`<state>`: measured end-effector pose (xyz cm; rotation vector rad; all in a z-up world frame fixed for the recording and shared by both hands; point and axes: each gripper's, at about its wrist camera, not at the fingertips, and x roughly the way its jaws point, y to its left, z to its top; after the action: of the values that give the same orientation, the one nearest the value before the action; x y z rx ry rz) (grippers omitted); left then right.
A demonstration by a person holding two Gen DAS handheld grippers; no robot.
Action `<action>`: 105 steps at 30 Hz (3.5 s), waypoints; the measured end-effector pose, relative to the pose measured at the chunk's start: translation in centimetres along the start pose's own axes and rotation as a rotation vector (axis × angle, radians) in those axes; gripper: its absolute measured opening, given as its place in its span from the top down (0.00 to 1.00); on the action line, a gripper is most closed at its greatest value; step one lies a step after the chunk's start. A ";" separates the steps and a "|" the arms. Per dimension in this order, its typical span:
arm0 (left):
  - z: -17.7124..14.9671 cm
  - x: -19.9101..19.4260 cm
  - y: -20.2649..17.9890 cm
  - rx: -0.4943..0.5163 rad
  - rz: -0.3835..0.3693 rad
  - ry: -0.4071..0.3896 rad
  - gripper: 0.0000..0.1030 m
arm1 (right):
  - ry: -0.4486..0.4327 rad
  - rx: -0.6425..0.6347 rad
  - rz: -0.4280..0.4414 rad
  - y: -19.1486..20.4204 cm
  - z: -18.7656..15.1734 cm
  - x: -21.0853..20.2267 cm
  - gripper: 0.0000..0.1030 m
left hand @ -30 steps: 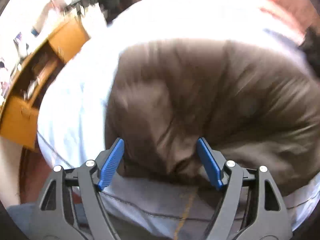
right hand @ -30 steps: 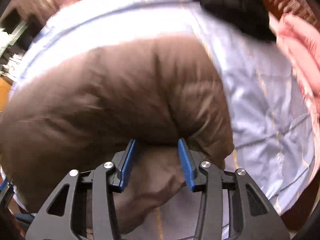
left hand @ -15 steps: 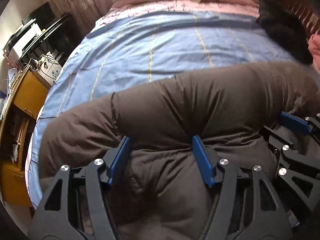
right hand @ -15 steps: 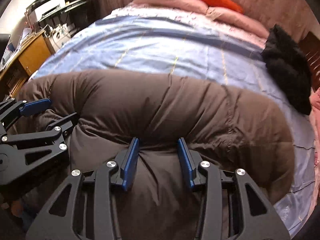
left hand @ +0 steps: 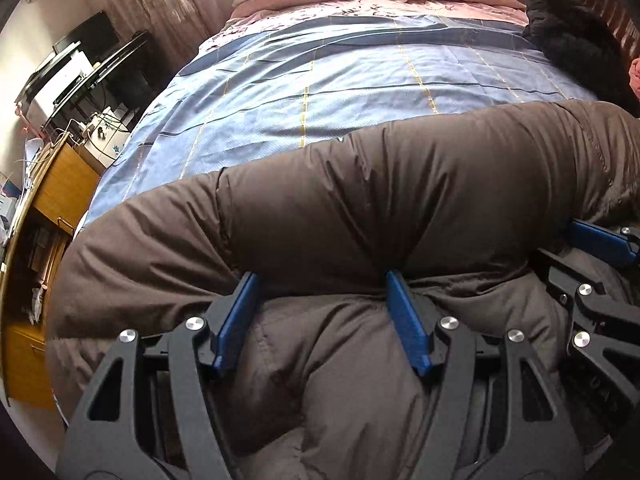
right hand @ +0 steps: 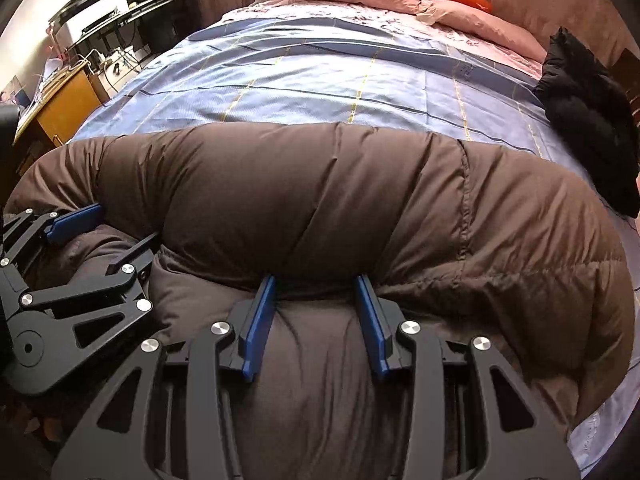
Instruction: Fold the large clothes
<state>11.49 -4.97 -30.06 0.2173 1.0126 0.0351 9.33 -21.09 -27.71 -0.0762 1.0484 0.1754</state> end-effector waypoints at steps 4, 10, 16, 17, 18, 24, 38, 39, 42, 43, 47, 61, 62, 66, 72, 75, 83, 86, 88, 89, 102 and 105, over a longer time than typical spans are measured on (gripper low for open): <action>-0.1 0.5 -0.1 0.006 0.005 -0.004 0.35 | -0.020 0.005 -0.009 0.1 -0.4 0.3 0.58; -0.4 -3.1 2.2 -0.080 -0.059 -0.083 0.30 | -0.111 0.085 0.062 -1.5 -0.3 -3.7 0.59; -0.2 -7.1 8.6 -0.222 0.098 -0.206 0.17 | -0.257 0.265 -0.062 -9.1 -1.1 -8.8 0.57; -0.1 -6.3 9.8 -0.269 0.111 -0.175 0.17 | -0.253 0.306 -0.086 -10.5 -1.3 -8.6 0.57; -0.2 -4.8 11.3 -0.328 0.112 -0.118 0.17 | -0.253 0.328 -0.104 -11.4 -1.4 -8.4 0.57; -1.6 0.7 12.6 -0.390 0.114 -0.026 0.07 | -0.197 0.356 -0.172 -13.2 -2.9 -3.9 0.56; -3.7 -6.3 10.6 -0.386 -0.098 0.007 0.14 | -0.147 0.251 0.017 -7.4 -0.9 -7.9 0.52; -4.8 -6.9 9.2 -0.335 -0.117 0.017 0.14 | -0.141 0.216 0.032 -6.3 -0.6 -8.2 0.52; -7.7 -6.7 5.9 -0.227 -0.116 0.075 0.14 | -0.107 0.098 0.073 -2.5 -0.3 -8.4 0.52; -8.6 -6.3 5.0 -0.191 -0.086 0.080 0.14 | -0.088 0.062 0.077 -1.4 -0.3 -8.0 0.52; -8.9 -4.1 5.2 -0.198 -0.089 0.153 0.08 | -0.032 -0.035 0.006 0.9 -1.6 -4.7 0.44; -9.1 -7.1 1.1 -0.044 -0.068 0.039 0.11 | 0.096 0.181 -0.047 -4.9 -9.1 -6.7 0.43; -8.9 -6.5 1.0 -0.046 -0.070 0.060 0.10 | 0.098 0.159 -0.056 -4.7 -9.1 -6.1 0.42; -8.5 -7.2 0.8 -0.059 -0.067 0.031 0.17 | 0.104 0.208 -0.047 -5.0 -8.8 -6.0 0.42; -8.8 -7.1 -0.6 0.012 -0.051 0.010 0.15 | 0.005 0.183 -0.062 -4.6 -7.8 -7.7 0.41; -8.5 -6.5 0.3 -0.052 -0.104 0.043 0.13 | 0.070 0.241 -0.033 -5.2 -8.7 -5.4 0.38; -5.2 -15.1 5.1 -0.192 -0.154 -0.256 0.08 | -0.193 0.336 0.068 -4.7 -6.3 -13.9 0.15; -1.7 -20.8 7.1 -0.233 -0.118 -0.351 0.02 | -0.124 0.380 0.114 -3.6 -2.7 -18.3 0.03; 0.0 -23.7 7.6 -0.254 -0.067 -0.373 0.02 | -0.188 0.325 0.093 -2.4 -1.1 -22.5 0.01; 1.2 -25.2 8.0 -0.265 -0.042 -0.386 0.02 | -0.208 0.300 0.039 -1.9 -0.3 -23.9 0.01; 5.1 -36.4 6.8 -0.222 -0.130 -0.497 0.02 | -0.352 0.251 -0.127 -1.2 3.5 -34.0 0.01; 5.0 -34.9 6.5 -0.208 -0.185 -0.436 0.02 | -0.226 0.249 -0.024 -1.4 4.1 -30.9 0.01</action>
<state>-2.31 -3.94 2.97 -0.0601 0.5848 -0.0724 -1.97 -25.19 1.05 0.1537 0.8363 0.0294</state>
